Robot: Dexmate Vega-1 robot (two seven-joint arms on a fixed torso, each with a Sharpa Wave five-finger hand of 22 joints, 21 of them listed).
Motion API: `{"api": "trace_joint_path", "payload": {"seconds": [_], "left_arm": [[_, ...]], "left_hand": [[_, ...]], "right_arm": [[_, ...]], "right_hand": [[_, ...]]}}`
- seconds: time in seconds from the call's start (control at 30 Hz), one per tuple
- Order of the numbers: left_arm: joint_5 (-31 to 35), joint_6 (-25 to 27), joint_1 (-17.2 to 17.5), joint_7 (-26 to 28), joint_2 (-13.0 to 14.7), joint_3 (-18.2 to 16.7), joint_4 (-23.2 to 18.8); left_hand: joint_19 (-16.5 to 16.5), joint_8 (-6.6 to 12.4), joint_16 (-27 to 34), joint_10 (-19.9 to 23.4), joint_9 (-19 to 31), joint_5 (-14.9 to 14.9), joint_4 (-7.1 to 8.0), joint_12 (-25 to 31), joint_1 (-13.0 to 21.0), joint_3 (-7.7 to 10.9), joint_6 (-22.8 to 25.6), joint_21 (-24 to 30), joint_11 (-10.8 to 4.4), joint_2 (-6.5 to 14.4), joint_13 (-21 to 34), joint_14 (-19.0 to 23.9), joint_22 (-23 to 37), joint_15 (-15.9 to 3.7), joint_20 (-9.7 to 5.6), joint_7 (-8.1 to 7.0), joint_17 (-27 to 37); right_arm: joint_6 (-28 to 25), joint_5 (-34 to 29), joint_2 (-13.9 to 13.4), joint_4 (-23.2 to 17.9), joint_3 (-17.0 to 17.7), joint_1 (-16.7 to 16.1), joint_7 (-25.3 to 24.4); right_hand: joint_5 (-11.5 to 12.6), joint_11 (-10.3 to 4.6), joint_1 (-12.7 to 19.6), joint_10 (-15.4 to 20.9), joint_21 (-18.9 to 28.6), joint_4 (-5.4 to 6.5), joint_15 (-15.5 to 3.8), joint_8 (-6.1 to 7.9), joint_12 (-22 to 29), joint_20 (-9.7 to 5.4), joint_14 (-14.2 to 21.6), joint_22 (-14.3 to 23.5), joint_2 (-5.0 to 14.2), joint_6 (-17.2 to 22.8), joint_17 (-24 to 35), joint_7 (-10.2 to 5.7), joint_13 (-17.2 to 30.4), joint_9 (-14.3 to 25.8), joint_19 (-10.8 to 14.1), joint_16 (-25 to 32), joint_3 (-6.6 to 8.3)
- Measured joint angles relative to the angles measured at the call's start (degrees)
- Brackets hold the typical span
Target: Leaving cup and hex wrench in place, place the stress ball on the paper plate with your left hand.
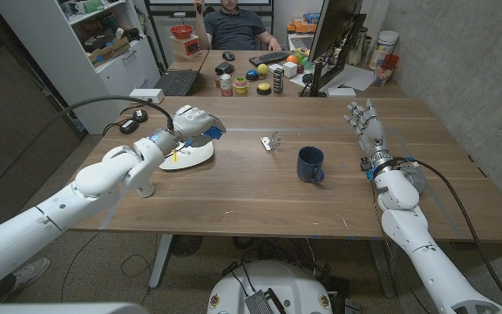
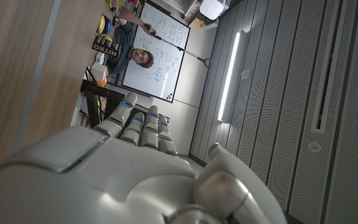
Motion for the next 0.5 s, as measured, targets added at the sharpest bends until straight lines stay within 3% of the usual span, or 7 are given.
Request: {"api": "trace_joint_path", "payload": {"seconds": [0.5], "left_arm": [[-1.0, 6.4, -1.5, -1.7, -0.5, 1.0, 1.5]], "left_hand": [[0.8, -0.46, 0.0, 0.5, 0.0, 0.0, 0.00, -0.5, 0.0, 0.01, 0.3, 0.8, 0.30, 0.0, 0.1, 1.2, -0.3, -0.04, -0.41, -0.30, 0.0]], "right_arm": [[-0.3, -0.1, -0.2, -0.2, -0.2, 0.1, -0.2]], "right_hand": [[0.0, 0.00, 0.0, 0.0, -0.2, 0.00, 0.20, 0.00, 0.0, 0.00, 0.2, 0.0, 0.00, 0.2, 0.0, -0.22, 0.0, 0.0, 0.0, 0.0, 0.00]]}}
